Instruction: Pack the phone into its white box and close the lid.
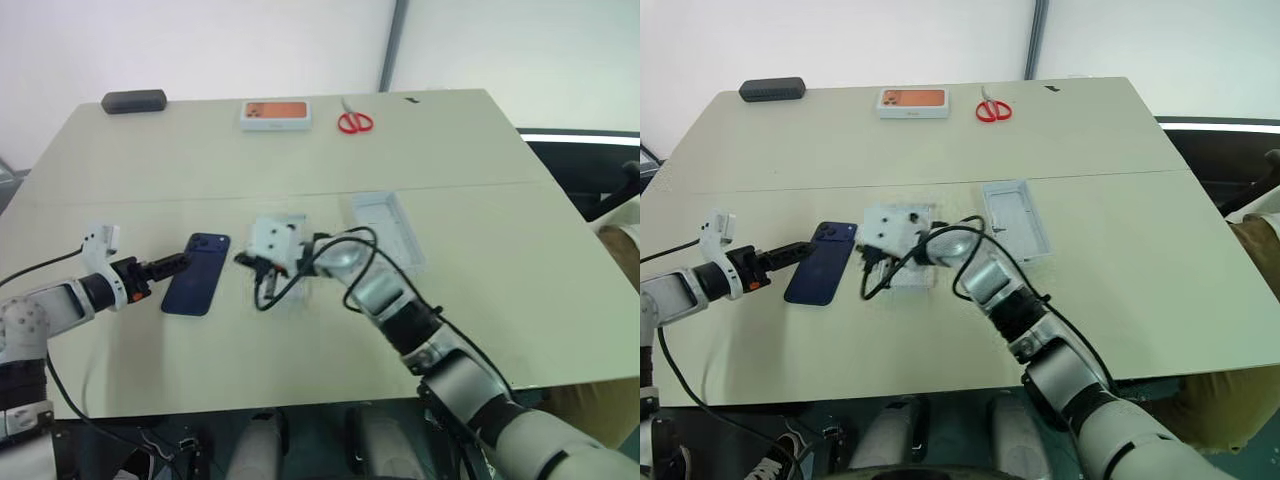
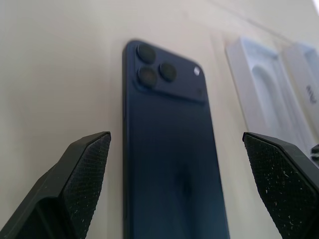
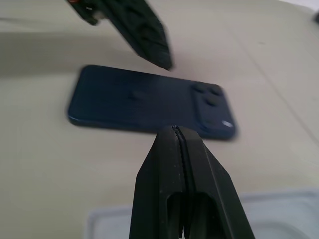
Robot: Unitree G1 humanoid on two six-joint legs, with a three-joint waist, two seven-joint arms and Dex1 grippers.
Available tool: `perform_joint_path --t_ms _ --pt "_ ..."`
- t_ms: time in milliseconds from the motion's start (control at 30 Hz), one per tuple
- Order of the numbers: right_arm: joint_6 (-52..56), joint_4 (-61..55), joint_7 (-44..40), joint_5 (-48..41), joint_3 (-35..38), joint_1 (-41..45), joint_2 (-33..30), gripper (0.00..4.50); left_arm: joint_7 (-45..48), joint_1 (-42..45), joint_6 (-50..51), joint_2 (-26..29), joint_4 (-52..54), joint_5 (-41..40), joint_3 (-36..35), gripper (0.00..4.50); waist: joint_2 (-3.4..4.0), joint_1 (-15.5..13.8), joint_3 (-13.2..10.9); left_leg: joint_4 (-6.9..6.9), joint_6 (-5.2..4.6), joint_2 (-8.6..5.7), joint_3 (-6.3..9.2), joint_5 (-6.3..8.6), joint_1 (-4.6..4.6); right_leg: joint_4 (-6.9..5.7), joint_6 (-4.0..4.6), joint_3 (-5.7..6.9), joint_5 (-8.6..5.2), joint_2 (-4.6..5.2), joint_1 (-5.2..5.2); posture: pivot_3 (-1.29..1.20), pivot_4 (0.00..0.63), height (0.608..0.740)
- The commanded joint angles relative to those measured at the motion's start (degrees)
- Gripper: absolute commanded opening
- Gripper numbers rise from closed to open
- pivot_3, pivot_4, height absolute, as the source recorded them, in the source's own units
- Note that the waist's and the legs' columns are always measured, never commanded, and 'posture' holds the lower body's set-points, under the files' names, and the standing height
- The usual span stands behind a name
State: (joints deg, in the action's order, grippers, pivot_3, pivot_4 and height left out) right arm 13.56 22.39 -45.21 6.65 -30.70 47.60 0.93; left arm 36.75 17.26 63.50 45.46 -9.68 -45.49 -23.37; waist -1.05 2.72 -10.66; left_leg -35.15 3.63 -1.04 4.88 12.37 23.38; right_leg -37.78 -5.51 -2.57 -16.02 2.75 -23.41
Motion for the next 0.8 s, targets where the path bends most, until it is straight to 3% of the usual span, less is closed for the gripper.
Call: perform_joint_path --t_ms 33,333,800 --pt "1.08 2.59 0.37 2.52 -1.96 2.11 1.7 0.03 1.6 -0.29 0.96 0.88 -1.41 0.19 -0.49 4.5 -0.06 -0.12 0.04 -0.01 0.01 -0.01 0.0 -0.01 0.0 -0.01 0.0 0.0 0.0 0.01 0.0 0.0 0.15 0.74" --pt "5.95 5.67 3.04 7.91 -4.83 3.73 5.68 0.03 6.65 -2.53 4.09 -0.42 0.0 0.88 6.6 4.5 -0.05 -0.2 0.06 0.0 0.02 -0.03 0.0 -0.01 -0.04 -0.02 0.01 -0.02 0.0 0.08 0.03 0.0 0.15 0.74" --pt "9.24 6.46 3.66 10.61 -4.96 5.24 6.15 0.03 9.34 -1.82 3.92 -1.94 -2.88 4.13 7.81 4.5 0.04 -0.39 0.21 0.0 0.01 -0.11 0.02 -0.01 -0.14 -0.02 0.0 0.01 -0.01 0.21 0.18 0.0 0.15 0.74"
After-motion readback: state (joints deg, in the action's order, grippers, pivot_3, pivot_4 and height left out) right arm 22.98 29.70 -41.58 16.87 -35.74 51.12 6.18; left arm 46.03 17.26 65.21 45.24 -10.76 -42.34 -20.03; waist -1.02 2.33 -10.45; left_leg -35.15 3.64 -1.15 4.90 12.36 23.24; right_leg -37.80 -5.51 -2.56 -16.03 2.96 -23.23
